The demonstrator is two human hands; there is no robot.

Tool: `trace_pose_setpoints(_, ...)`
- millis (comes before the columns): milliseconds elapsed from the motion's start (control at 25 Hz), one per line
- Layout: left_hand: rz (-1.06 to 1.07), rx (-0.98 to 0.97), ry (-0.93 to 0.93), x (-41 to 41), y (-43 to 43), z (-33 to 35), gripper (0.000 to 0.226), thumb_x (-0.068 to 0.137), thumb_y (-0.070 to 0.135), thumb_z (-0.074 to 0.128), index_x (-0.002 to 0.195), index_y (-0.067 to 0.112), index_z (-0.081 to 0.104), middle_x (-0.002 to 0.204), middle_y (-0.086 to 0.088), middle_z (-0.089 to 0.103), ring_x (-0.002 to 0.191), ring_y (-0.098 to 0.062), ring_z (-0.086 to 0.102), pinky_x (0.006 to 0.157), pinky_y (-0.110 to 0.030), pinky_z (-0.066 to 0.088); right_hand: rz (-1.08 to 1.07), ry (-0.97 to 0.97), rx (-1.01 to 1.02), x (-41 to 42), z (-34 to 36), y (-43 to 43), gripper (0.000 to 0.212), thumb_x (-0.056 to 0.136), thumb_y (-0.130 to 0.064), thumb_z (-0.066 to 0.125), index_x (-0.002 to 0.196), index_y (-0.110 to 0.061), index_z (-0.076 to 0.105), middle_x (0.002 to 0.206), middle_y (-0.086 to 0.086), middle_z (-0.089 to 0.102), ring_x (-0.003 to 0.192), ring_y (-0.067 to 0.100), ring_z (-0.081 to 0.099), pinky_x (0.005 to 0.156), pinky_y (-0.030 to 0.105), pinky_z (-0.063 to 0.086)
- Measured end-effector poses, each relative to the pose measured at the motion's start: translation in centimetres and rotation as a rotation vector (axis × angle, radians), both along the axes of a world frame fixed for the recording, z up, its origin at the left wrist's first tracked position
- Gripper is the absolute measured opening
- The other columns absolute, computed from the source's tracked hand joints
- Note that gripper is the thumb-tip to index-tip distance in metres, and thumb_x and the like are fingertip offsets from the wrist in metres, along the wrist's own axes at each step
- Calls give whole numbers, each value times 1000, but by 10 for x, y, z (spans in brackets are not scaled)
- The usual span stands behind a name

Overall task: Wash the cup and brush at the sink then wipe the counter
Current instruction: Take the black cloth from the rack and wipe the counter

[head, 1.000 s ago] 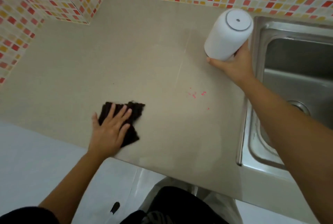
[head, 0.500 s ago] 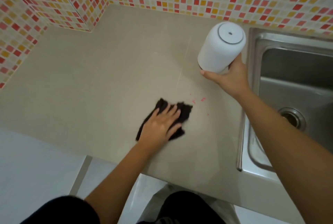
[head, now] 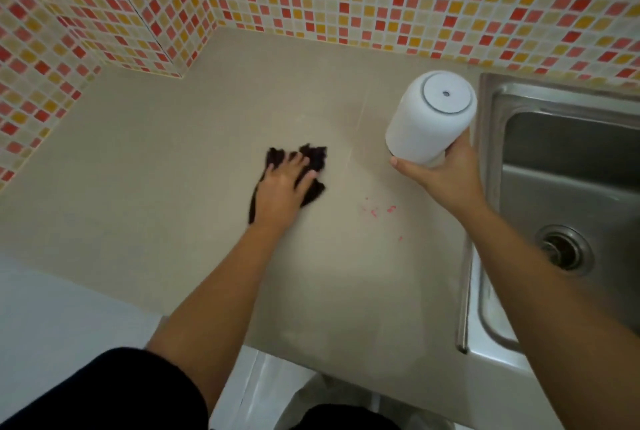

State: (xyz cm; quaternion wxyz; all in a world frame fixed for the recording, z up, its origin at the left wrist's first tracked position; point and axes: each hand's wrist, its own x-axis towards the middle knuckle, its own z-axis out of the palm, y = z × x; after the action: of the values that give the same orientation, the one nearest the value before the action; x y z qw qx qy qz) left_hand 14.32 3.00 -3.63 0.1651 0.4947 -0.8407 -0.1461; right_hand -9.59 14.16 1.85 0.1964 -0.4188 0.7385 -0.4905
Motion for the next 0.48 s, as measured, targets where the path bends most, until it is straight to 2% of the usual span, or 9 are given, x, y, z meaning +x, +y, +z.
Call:
trace_pose_setpoints(80,-245,-14,53,-23,60,-3,45,91,36,43,115,6,65,119,-11,66,115,-24,59,101,-36,40,-23,-9,-15,-4,-1,2,100,59,-37,86,139,-15,32,124,-12,50,114,0,46,85,1,34)
trace_pose_setpoints(120,-232,31,80,-29,69,-1,47,92,37,40,118,7,63,122,-10,64,117,-23,57,102,-36,39,-36,-8,-24,-7,-1,2,100,59,-38,86,139,-15,32,126,-11,50,116,2,46,87,5,36)
trace_pose_setpoints(200,-24,176,122,-52,59,7,49,96,39,33,127,8,57,129,-12,59,122,-28,52,103,-38,38,-48,-12,-31,-13,1,1,99,58,-40,85,138,-15,33,129,-7,51,118,5,47,91,9,38)
trace_pose_setpoints(280,74,312,133,-87,40,15,47,100,35,30,122,4,58,122,-18,62,114,-37,53,93,-39,40,-47,-15,-38,-16,5,0,97,59,-37,86,137,-14,33,129,-7,50,118,4,46,90,4,37)
trace_pose_setpoints(360,-100,351,148,-115,63,27,44,101,30,30,114,2,61,112,-21,64,106,-39,56,87,-40,42,-56,-18,-42,-19,7,0,95,61,-30,86,137,-12,32,125,-9,48,115,2,45,87,0,36)
trace_pose_setpoints(480,-458,97,12,-79,155,13,52,102,34,21,119,8,62,125,-10,62,117,-26,57,98,-44,44,-62,-27,-43,-25,6,2,96,62,-28,86,138,-10,31,126,-9,46,116,2,43,87,-2,34)
